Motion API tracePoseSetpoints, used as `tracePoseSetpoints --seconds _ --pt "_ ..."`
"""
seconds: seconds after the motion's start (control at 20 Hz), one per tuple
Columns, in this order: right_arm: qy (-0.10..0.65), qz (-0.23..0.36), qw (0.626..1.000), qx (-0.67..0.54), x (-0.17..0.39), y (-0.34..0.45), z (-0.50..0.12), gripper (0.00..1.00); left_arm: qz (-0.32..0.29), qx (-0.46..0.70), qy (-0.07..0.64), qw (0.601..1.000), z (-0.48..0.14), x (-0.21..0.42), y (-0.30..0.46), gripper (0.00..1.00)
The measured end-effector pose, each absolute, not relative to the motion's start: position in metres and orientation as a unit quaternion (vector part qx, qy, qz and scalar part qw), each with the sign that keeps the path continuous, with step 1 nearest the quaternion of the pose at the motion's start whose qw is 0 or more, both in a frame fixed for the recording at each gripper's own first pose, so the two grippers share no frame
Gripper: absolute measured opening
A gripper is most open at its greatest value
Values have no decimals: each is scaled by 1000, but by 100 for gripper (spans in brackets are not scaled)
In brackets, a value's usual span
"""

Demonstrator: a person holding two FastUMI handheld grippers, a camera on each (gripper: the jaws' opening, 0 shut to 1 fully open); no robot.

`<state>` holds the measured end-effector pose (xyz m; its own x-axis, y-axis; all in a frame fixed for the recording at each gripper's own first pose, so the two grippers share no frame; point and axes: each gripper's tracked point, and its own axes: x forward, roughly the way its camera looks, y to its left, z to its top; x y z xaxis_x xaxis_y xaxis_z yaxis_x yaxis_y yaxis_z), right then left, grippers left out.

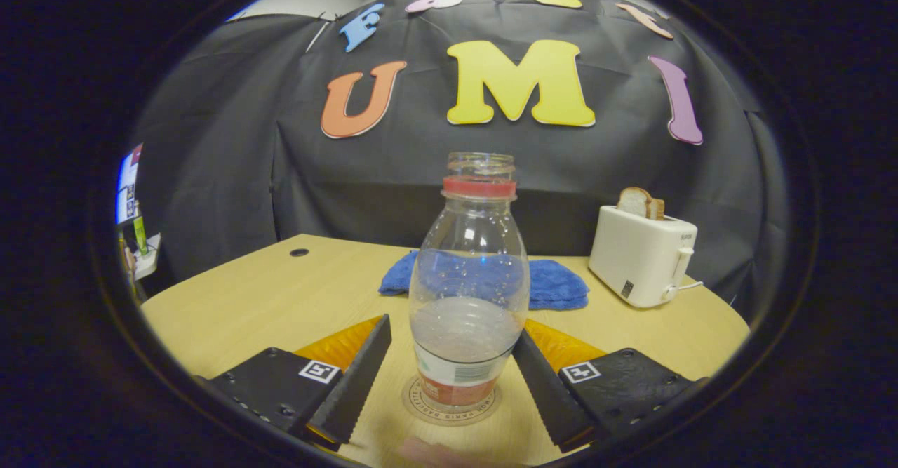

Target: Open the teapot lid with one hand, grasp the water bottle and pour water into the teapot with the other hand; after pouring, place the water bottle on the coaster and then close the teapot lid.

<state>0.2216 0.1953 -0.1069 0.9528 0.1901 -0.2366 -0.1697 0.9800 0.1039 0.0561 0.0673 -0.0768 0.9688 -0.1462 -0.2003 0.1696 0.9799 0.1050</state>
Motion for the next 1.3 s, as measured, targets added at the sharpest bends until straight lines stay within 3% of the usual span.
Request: tracePoseSetpoints --seconds 0.4,0.65,0.75,1.3 --pt "67 91 992 58 181 164 -67 98 -133 34 93 986 -75 55 36 6" --pt "54 89 993 56 139 135 -71 98 -195 -24 78 977 -70 54 -3 2" --pt "59 77 994 54 128 118 -78 98 -204 -33 73 976 -72 57 -15 6" --pt "51 56 995 60 98 69 -100 98 -173 -89 113 974 -135 97 -44 5"
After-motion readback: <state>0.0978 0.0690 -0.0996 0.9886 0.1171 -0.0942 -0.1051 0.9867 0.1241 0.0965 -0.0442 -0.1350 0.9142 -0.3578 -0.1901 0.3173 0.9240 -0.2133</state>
